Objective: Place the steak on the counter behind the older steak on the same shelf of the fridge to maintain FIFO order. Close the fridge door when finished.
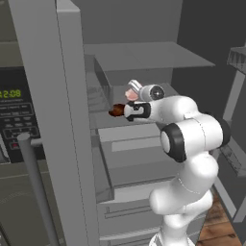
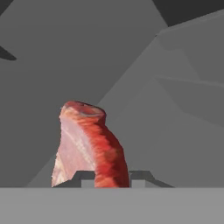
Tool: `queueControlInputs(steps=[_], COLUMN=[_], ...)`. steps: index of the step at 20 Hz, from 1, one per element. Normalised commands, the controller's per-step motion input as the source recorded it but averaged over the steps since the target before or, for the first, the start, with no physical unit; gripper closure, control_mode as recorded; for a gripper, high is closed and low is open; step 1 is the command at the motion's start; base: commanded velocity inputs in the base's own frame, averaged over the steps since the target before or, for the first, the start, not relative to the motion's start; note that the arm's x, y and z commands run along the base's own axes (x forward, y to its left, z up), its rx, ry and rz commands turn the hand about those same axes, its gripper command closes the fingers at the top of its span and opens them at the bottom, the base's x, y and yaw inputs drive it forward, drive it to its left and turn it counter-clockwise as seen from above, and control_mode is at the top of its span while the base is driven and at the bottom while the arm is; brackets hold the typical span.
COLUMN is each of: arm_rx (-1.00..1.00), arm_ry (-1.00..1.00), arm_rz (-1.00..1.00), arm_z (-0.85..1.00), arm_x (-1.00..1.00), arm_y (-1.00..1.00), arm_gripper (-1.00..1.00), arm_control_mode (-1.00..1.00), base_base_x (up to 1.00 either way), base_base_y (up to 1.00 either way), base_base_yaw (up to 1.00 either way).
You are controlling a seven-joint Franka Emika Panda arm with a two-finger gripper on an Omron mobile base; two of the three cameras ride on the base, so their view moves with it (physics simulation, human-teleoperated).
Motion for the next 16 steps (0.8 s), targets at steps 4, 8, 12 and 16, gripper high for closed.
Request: queueControlInputs(steps=[4, 8, 12, 16], arm_rx=[0.0, 0.0, 0.0, 0.0], arm_ry=[0.0, 0.0, 0.0, 0.0], arm_rz=[0.03, 0.03, 0.01, 0.02], arm_z=[-0.11, -0.25, -0.3, -0.23], arm_x=[0.44, 0.44, 0.45, 0.49], arm_y=[0.1, 0.09, 0.04, 0.0], arm_gripper=[1.0, 1.0, 1.0, 1.0], arm_control_mode=[-1.0, -1.0, -1.0, -1.0], base_base_x=[0.0, 0.0, 0.0, 0.0], base_base_y=[0.0, 0.0, 0.0, 0.0], base_base_yaw=[0.0, 0.0, 0.0, 0.0])
